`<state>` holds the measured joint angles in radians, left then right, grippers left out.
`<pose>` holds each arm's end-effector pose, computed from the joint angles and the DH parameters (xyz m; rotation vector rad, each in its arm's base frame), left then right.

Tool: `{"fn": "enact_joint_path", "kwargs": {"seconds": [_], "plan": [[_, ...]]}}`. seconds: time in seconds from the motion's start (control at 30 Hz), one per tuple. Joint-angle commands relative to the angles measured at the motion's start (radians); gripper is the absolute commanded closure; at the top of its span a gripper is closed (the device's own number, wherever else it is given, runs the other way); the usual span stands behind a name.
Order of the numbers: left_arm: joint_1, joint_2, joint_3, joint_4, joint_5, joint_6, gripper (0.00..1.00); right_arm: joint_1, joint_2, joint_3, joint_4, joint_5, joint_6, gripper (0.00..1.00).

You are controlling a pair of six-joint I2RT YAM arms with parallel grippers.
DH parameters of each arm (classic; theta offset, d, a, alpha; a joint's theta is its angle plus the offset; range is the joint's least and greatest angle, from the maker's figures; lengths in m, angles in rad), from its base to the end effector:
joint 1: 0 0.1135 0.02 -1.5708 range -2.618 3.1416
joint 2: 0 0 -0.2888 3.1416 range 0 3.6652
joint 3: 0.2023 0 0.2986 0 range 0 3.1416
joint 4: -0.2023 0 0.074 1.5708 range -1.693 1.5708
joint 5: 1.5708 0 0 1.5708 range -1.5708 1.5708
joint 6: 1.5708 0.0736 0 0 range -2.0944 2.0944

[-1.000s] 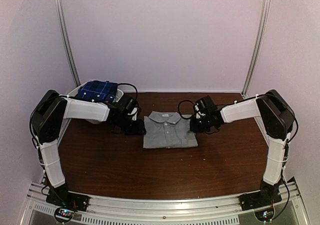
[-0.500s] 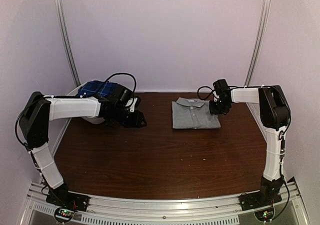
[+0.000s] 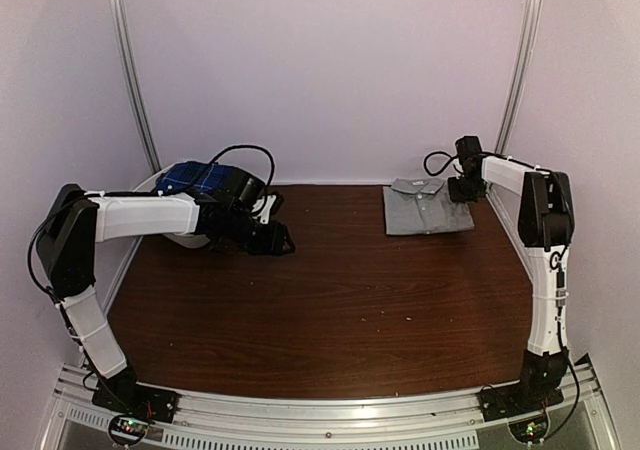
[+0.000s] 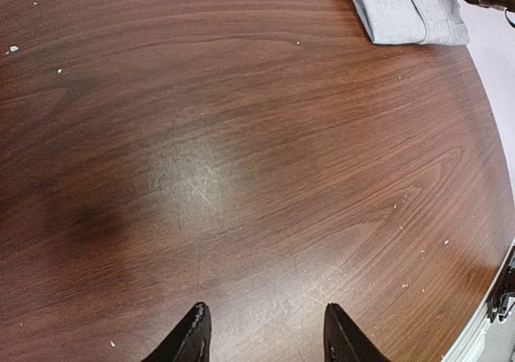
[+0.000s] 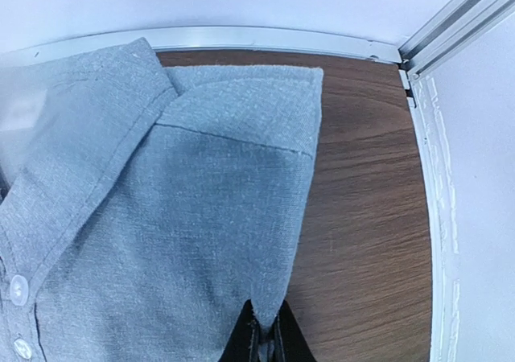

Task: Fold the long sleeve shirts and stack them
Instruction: Move the square-folded shirt to the corner of the board.

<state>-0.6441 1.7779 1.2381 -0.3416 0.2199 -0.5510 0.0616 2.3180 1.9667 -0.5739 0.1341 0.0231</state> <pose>0.3533 -0.2854 0.1847 0.2229 2.5803 -0.7590 0.5994 0.0271 0.1637 0.0080 2.4889 -0.1317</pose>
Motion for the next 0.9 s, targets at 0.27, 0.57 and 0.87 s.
{"fn": "enact_joint_path", "kwargs": {"seconds": [0.27, 0.57, 0.87], "plan": [[0.003, 0.025, 0.042, 0.007, 0.038, 0.012, 0.51, -0.049, 0.088, 0.165, -0.063, 0.095, -0.097, 0.87], [0.003, 0.045, 0.069, 0.008, 0.035, -0.005, 0.52, -0.049, 0.125, 0.237, -0.086, 0.115, -0.078, 0.71], [0.003, 0.055, 0.117, 0.017, 0.006, -0.013, 0.50, -0.013, -0.054, 0.040, 0.004, 0.041, 0.021, 0.21]]}}
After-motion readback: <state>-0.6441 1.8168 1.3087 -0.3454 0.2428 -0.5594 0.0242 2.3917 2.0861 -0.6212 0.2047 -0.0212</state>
